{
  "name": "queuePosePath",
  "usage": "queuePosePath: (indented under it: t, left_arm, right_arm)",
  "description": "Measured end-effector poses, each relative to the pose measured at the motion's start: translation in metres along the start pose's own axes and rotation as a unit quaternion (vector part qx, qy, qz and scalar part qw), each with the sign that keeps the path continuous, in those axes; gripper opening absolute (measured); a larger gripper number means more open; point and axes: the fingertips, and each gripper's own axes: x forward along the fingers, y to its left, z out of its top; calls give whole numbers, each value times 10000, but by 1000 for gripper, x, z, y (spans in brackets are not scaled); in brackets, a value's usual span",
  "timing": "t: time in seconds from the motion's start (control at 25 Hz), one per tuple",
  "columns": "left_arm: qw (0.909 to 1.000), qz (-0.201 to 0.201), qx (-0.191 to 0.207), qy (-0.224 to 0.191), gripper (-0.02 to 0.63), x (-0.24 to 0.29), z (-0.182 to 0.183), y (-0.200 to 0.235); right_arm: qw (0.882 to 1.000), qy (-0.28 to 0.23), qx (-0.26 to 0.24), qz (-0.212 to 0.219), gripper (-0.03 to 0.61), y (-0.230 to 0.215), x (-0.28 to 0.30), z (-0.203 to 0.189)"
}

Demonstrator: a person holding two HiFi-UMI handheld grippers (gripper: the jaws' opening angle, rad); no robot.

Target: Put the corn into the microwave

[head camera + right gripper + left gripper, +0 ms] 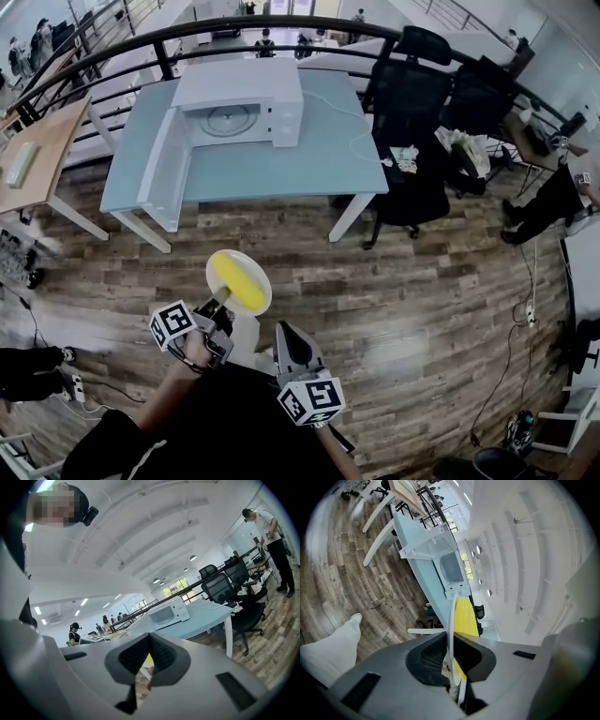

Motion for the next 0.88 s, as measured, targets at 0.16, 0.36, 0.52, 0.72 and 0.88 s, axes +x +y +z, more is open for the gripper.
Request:
queuePosePath:
  t: [0.16,0.36,0.52,0.72,0.88]
  left_arm:
    - [9999,45,-67,-148,25,10,8,3]
    - [9995,30,-140,-264,25,25,18,2]
    - [9994,15,-158,-294,25,38,24,0]
    - [9990,45,-198,-397,25,56,38,-1]
    - [9984,107,-271,-483,25,74,51,-3]
  right_arm:
    - [9999,80,-121,22,9,-7,6,1]
    - [9997,120,-204,14,9,-19,16,7]
    - [9996,176,-234,50,9,-28,30,11]
    - [9992,282,-250,100,9,-38,50,16]
    - [9989,383,-223,116,9,-49,65,20]
